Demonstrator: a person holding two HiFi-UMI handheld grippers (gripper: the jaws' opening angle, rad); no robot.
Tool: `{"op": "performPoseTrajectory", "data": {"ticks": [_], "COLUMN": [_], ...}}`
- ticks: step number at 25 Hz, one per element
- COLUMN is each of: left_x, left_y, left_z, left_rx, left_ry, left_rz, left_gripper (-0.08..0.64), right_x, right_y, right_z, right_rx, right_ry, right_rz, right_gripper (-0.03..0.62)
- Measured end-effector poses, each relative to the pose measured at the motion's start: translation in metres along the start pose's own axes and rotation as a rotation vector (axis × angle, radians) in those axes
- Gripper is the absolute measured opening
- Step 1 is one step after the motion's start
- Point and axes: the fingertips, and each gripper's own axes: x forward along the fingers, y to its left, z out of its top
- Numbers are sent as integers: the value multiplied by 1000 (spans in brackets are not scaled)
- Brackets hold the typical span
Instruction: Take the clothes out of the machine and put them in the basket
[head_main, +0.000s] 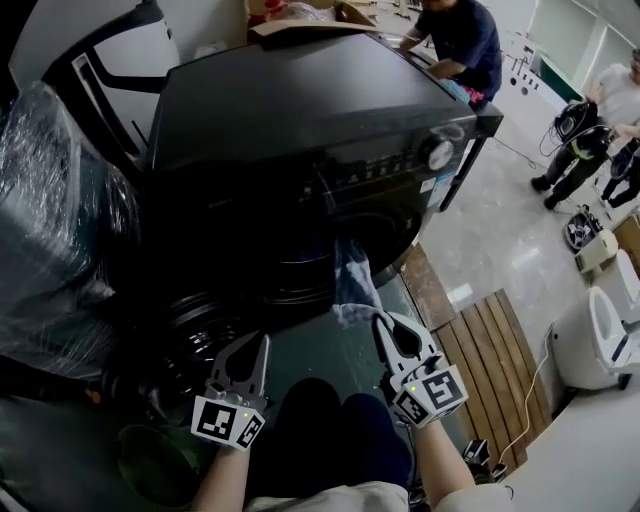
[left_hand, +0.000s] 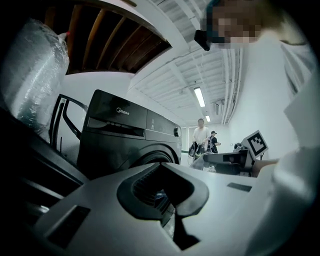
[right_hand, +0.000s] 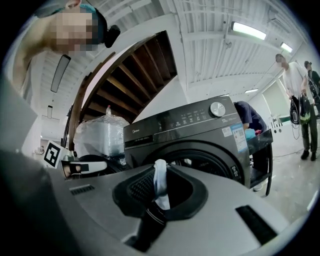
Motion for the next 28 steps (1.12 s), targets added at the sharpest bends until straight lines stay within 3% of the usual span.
{"op": "performPoseTrajectory", "data": {"ticks": [6, 13, 19, 28], "left_x": [2, -9, -19, -10], "left_y": [3, 3, 7, 7], "left_z": [68, 175, 258, 347], "left_rx": [-39, -47, -53, -77], "left_ry": [45, 76, 102, 131], "left_rz": [-20, -15, -9, -43], "left_gripper": [20, 20, 20, 20], "right_x": [0, -10, -12, -7], "right_y": [21, 42, 60, 75], "right_z": [62, 159, 240, 342], "right_rx": [39, 93, 145, 189], "right_ry": [77, 128, 128, 118], "right_rz": [-15, -40, -59, -74], "right_gripper": [31, 31, 31, 31]}}
